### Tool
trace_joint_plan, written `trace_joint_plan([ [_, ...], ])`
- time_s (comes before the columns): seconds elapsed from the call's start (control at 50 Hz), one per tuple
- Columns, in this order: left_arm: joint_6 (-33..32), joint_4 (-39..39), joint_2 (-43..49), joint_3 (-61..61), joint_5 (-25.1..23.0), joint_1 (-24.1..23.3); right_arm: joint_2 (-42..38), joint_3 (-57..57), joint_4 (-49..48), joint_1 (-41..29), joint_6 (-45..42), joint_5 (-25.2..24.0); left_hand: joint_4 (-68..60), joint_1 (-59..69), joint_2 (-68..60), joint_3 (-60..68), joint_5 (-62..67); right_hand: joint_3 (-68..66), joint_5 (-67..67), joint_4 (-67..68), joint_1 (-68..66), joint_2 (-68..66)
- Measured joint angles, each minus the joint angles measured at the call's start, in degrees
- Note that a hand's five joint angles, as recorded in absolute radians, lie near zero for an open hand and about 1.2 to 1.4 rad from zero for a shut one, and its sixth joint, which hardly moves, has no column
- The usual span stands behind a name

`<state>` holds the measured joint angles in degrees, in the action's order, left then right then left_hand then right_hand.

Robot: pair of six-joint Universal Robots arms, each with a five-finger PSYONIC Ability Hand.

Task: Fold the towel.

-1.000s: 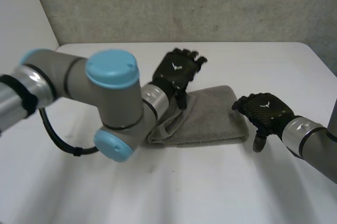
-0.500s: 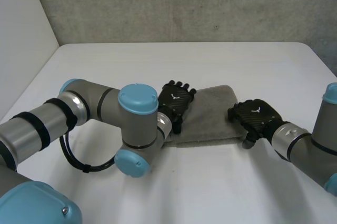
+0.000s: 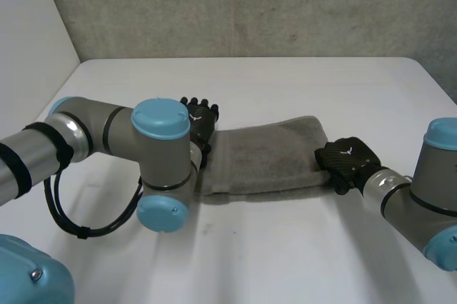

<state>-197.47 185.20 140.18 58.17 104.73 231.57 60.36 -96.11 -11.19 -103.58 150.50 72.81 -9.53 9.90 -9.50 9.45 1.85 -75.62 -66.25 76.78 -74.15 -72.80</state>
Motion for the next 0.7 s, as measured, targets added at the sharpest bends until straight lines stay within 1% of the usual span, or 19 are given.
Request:
trace_joint_plan([
  [0.16,0.10,-0.13,-1.89,3.29,-0.01,-0.30,2.51,0.44,0.07,-0.21,-2.94,0.42,0.00,0.00,0.00,0.00,0.08,0.00,0.00,0.00,-0.49,0.00],
  [0.22,0.24,-0.14,-3.72,4.95,-0.05,-0.32,3.44,1.65,0.31,-1.28,-4.65,0.17,0.00,0.00,0.00,0.00,0.08,-0.01,0.00,0.00,-0.74,0.00],
  [0.3,0.46,-0.03,-7.23,7.21,-0.07,-0.26,3.80,4.35,0.60,-4.37,-7.33,0.16,0.00,0.00,0.00,0.00,0.08,0.00,-0.45,0.00,-1.02,0.00],
  [0.36,0.58,0.20,-10.23,8.85,-0.05,-0.02,2.84,8.00,0.69,-9.28,-10.46,0.24,0.00,0.00,0.00,0.00,0.08,-0.02,-0.57,0.00,-1.27,-0.59],
  [0.4,0.66,0.58,-13.28,10.61,0.00,0.66,0.73,12.24,0.80,-15.08,-13.91,0.34,0.00,0.00,0.00,0.00,0.08,-0.02,-0.57,0.00,-1.28,-0.59],
  [0.42,0.68,0.66,-13.88,11.01,0.03,0.88,0.06,13.33,0.80,-16.50,-14.75,0.35,0.00,0.00,0.01,0.00,0.08,-0.02,-0.57,0.00,-1.28,-0.59],
  [0.5,0.74,1.87,-18.58,14.16,0.13,3.50,-5.07,20.25,1.03,-25.50,-19.80,0.24,0.00,0.00,0.03,0.00,0.08,-0.02,-0.57,0.00,-1.31,-0.59],
  [0.54,0.73,2.38,-19.91,15.13,0.03,4.72,-7.08,22.40,1.32,-27.97,-21.11,0.13,0.00,0.00,0.03,0.00,0.08,-0.02,-0.57,0.00,-1.44,-0.59],
  [0.58,0.66,3.34,-22.09,16.72,-0.26,7.29,-10.59,26.00,2.09,-31.26,-22.69,-0.24,0.00,0.00,0.03,0.00,0.08,-0.02,-0.57,0.00,-1.54,-0.59],
  [0.66,0.61,4.45,-24.67,18.58,-1.45,11.19,-16.14,31.51,4.65,-34.91,-24.02,-0.43,0.00,0.00,0.04,0.00,0.08,0.35,0.10,-0.61,-1.14,-0.50],
  [0.68,0.62,4.62,-25.17,18.95,-2.03,12.23,-17.92,33.28,6.01,-35.76,-24.17,-0.29,0.00,0.00,0.04,0.00,0.08,1.13,1.42,-2.08,-0.16,-0.43],
  [0.7,0.64,4.67,-25.40,19.10,-2.43,12.70,-18.76,34.16,6.82,-36.15,-24.17,-0.04,0.00,0.00,0.04,0.00,0.08,4.61,5.28,-5.89,4.12,2.82],
])
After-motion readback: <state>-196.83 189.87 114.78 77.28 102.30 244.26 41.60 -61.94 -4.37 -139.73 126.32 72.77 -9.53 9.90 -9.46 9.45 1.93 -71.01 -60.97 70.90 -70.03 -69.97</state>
